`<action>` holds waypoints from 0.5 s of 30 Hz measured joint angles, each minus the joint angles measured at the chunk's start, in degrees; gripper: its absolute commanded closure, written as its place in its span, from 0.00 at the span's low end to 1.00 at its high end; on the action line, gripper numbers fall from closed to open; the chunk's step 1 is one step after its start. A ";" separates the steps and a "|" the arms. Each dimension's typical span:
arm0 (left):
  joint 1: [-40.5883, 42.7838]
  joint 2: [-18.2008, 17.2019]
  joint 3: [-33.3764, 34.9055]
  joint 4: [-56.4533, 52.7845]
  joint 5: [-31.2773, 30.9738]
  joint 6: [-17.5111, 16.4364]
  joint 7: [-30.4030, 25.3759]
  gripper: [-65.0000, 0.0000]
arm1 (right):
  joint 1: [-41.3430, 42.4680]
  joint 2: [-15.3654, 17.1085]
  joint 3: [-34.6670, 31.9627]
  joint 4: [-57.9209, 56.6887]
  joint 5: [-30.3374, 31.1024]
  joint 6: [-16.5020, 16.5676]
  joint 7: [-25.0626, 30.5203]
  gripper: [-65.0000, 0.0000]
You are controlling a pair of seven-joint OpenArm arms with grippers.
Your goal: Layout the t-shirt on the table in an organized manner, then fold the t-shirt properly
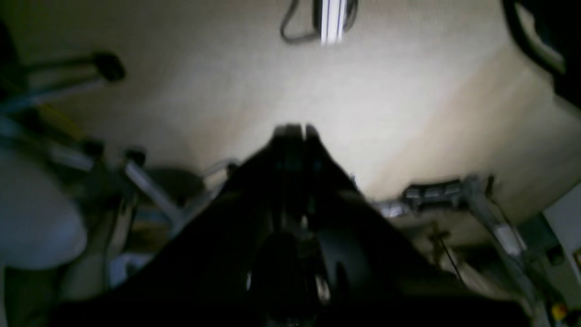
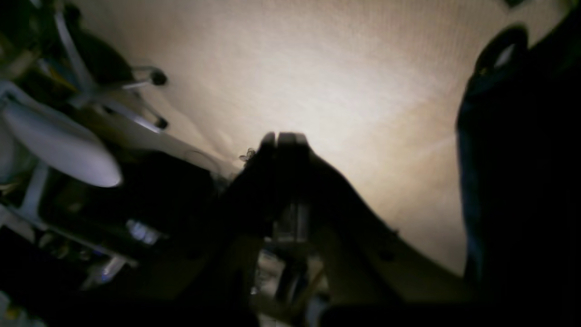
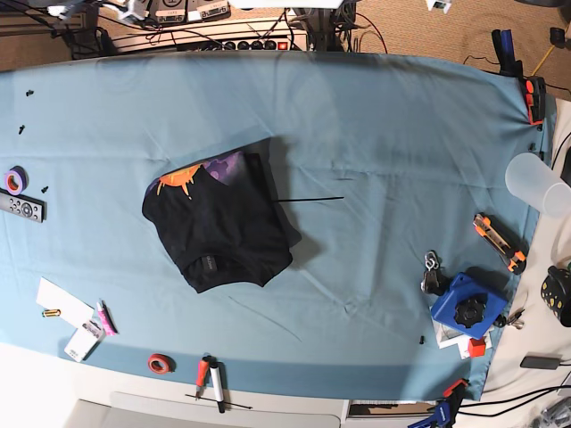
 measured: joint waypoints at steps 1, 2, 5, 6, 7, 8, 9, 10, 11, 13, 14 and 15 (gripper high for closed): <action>-1.60 0.24 -0.02 -3.19 0.22 -0.87 -1.18 1.00 | 1.60 -0.07 -1.64 -2.01 -0.98 -0.07 1.68 1.00; -3.21 0.42 -0.04 -6.45 0.44 -1.53 -2.03 1.00 | 3.28 -0.22 -3.26 -4.09 -2.49 0.00 3.06 1.00; -8.31 0.76 -0.02 -16.57 0.44 -3.34 -4.66 1.00 | 8.98 -0.26 -8.35 -10.64 -8.20 -0.09 5.62 1.00; -10.03 0.83 0.00 -19.96 0.48 -3.43 -5.92 1.00 | 10.82 -0.15 -10.16 -12.90 -10.03 -0.13 6.62 1.00; -11.85 0.94 0.00 -23.23 1.27 -3.41 -7.65 1.00 | 12.70 -0.09 -11.98 -15.30 -11.93 -0.17 8.07 1.00; -13.62 0.94 0.00 -26.36 2.80 -3.41 -9.16 1.00 | 14.45 -0.04 -13.92 -17.70 -13.51 -0.22 9.44 1.00; -15.41 0.79 0.00 -29.35 4.07 -3.39 -10.08 1.00 | 16.11 -0.04 -15.89 -20.06 -14.23 -0.13 10.40 1.00; -17.11 0.63 -0.04 -32.11 5.25 -3.37 -10.86 1.00 | 17.68 -0.17 -17.84 -22.43 -15.56 -0.09 11.74 1.00; -18.71 0.50 -0.04 -34.69 6.19 -3.37 -12.26 1.00 | 19.23 -0.22 -19.89 -24.87 -17.59 -0.09 13.40 1.00; -21.38 0.57 -0.09 -39.21 7.65 -3.37 -16.22 1.00 | 22.05 -0.28 -23.78 -29.86 -21.64 -0.11 17.55 1.00; -22.51 0.66 -0.04 -41.29 8.28 -3.37 -18.67 1.00 | 23.43 -0.26 -25.66 -32.41 -23.78 -0.17 20.11 1.00; -23.56 0.79 -0.04 -43.19 8.87 -3.37 -21.46 1.00 | 24.85 -0.26 -27.56 -34.95 -25.92 -0.20 22.73 1.00</action>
